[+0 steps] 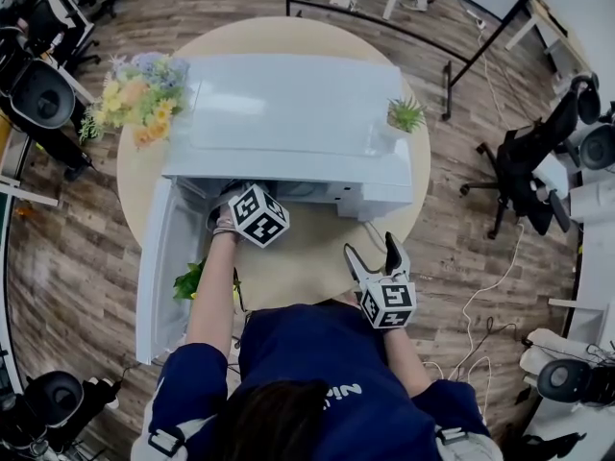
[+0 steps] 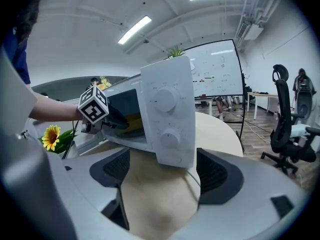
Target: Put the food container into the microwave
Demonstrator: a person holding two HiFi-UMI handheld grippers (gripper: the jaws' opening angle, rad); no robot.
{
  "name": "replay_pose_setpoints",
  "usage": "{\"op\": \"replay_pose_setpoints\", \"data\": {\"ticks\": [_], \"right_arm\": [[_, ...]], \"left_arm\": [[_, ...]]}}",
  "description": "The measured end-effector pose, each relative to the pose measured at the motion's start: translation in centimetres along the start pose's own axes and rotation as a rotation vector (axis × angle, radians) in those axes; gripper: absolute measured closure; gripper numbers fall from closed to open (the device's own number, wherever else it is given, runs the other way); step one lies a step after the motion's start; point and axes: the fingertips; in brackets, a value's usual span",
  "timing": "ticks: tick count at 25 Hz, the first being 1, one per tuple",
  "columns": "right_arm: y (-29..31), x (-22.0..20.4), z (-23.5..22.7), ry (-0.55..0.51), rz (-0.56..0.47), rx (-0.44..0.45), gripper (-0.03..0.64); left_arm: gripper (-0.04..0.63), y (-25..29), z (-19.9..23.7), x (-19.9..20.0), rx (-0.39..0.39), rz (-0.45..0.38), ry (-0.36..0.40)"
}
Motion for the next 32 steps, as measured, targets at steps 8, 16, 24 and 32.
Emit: {"op": "replay_pose_setpoints", "data": {"ticks": [8, 16, 24, 32], "right_arm": [[0.2, -0.4, 0.5, -0.006, 0.020, 0.006, 0.210], [0.0, -1.6, 0.2, 0.004, 0.059, -0.004, 0.210], [0.0, -1.8, 0.0, 0.013, 0.058, -0.011, 0.210], [0.4, -1.7, 0.5, -0.003, 0.053, 0.023, 0.210]], "left_arm": [[0.575, 0.3, 1.1, -0.1, -0.001, 0.001, 0.019], [0.562, 1.0, 0.9, -0.4, -0.003, -0.004, 0.056], [0.282, 1.5, 0.5, 0.1, -0.018, -0.024, 0.026], [0.185, 0.5, -1.4, 2.4, -0.028, -0.110, -0.010]]}}
Point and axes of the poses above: the fingertips, and each gripper's own axes: y forward along the fingers, z to its left, x out of its top, and after that the axes turned 15 degrees about -z, right-handed
